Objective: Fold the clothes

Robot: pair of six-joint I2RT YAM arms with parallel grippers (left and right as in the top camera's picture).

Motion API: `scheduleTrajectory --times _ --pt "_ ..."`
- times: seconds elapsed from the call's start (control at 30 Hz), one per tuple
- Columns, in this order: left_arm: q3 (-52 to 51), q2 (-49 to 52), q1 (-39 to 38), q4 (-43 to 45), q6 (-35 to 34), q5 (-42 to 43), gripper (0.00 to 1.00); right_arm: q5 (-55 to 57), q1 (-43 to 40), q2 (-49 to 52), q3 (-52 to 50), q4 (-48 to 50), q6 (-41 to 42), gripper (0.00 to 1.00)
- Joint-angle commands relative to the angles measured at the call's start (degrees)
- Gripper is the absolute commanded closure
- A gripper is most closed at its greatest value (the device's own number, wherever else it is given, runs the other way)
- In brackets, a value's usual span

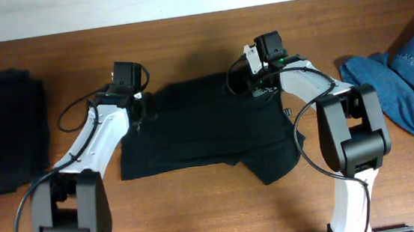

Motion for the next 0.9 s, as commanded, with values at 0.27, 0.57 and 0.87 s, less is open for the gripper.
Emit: scheduleTrajectory --times 0.27,0.57,0.87 --pt "0.61 3.43 0.15 3.21 0.09 -6.88 0.48 0.31 -0.20 0.81 0.37 -0.50 0.63 0.96" --pt "0.61 3.69 0.20 5.25 0.11 -6.86 0.50 0.31 -0.20 0.81 0.37 -0.50 0.63 0.96" --pt "0.61 5.51 2.12 5.31 0.11 -6.80 0.50 0.31 -0.20 0.81 0.37 -0.70 0.63 0.96"
